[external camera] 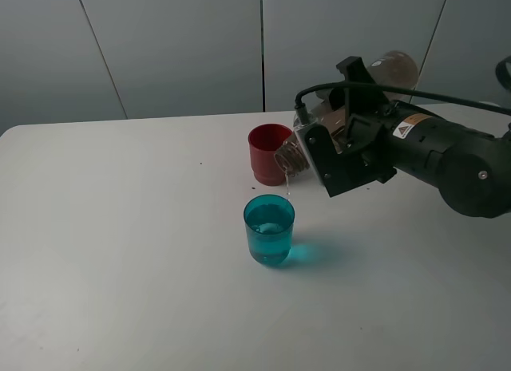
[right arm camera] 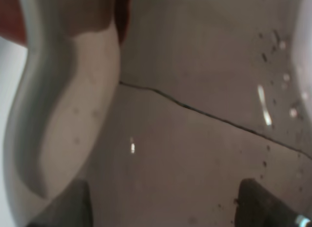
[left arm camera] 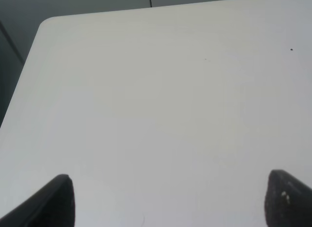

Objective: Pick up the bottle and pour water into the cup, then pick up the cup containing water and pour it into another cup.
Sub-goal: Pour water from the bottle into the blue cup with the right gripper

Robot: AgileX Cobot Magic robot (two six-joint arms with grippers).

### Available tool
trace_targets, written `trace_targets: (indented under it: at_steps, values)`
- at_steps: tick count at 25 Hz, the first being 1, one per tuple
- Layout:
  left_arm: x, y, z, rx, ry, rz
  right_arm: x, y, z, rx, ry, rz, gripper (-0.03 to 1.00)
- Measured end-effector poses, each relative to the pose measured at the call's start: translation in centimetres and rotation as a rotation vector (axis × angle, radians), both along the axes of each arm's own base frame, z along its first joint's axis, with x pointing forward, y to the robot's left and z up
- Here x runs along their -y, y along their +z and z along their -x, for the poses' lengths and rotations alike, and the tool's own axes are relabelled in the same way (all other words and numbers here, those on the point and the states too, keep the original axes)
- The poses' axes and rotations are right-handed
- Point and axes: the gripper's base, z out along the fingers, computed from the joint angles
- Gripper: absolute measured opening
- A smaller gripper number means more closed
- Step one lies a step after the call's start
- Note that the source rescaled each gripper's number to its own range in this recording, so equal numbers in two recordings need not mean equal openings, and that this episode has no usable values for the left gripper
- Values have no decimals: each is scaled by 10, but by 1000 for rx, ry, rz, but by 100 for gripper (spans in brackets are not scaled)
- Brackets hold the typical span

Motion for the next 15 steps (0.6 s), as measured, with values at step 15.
trace_targets:
  at_steps: [15]
  values:
    - [0,0,0,0,0,0,0,0,0,-139,-138,-353,1]
